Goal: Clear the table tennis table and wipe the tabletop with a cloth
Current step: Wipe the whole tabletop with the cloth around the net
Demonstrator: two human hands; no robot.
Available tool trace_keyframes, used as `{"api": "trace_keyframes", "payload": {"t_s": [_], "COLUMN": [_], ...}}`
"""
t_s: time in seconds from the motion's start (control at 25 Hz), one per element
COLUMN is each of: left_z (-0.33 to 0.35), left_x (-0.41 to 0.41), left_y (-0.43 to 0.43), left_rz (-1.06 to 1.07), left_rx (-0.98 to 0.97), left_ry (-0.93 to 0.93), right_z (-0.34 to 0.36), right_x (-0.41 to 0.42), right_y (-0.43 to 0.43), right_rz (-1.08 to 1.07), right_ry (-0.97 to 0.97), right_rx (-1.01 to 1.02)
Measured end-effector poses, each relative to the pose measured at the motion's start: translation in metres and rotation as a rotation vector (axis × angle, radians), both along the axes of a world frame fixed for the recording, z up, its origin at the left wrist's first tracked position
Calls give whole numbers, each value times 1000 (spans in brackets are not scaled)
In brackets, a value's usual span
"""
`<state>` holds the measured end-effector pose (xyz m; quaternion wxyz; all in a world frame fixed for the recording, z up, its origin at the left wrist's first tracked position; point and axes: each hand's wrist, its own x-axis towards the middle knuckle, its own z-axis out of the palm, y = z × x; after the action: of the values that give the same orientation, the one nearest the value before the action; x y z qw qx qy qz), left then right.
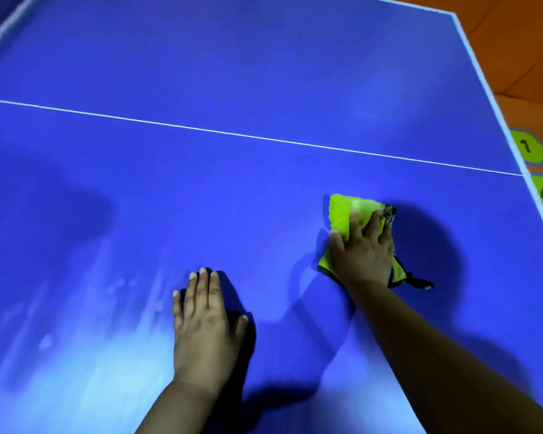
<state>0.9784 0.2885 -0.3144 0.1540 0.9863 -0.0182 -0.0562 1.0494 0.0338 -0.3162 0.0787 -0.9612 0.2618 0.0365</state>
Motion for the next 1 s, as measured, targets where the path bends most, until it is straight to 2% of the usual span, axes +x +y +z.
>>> {"api": "trace_keyframes", "payload": {"t_s": [0.16, 0.28, 0.52, 0.64, 0.72, 0.8, 0.92, 1.0], "left_z": [-8, -9, -14, -12, -7, 0, 15, 23], "left_x": [-3, -10, -15, -14, -16, -18, -26, -35], "left_y": [64, 100, 117, 117, 118, 114, 89, 55], "left_rz": [52, 77, 42, 56, 59, 74, 144, 139], "left_rx": [-9, -3, 16, 25, -39, -24, 14, -9], "left_ry": [28, 103, 197, 114, 154, 151, 64, 105], "right_z": [-7, -8, -7, -5, -3, 0, 2, 2], "right_x": [34, 55, 55, 36, 16, -3, -22, -31], "right_y": [95, 163, 262, 272, 267, 252, 210, 167], "right_rz": [188, 289, 555, 690, 779, 837, 829, 765], "right_ry": [-75, 23, -3, 25, 37, 45, 48, 25], "right_rx": [-55, -23, 17, 57, 87, 123, 158, 158]}}
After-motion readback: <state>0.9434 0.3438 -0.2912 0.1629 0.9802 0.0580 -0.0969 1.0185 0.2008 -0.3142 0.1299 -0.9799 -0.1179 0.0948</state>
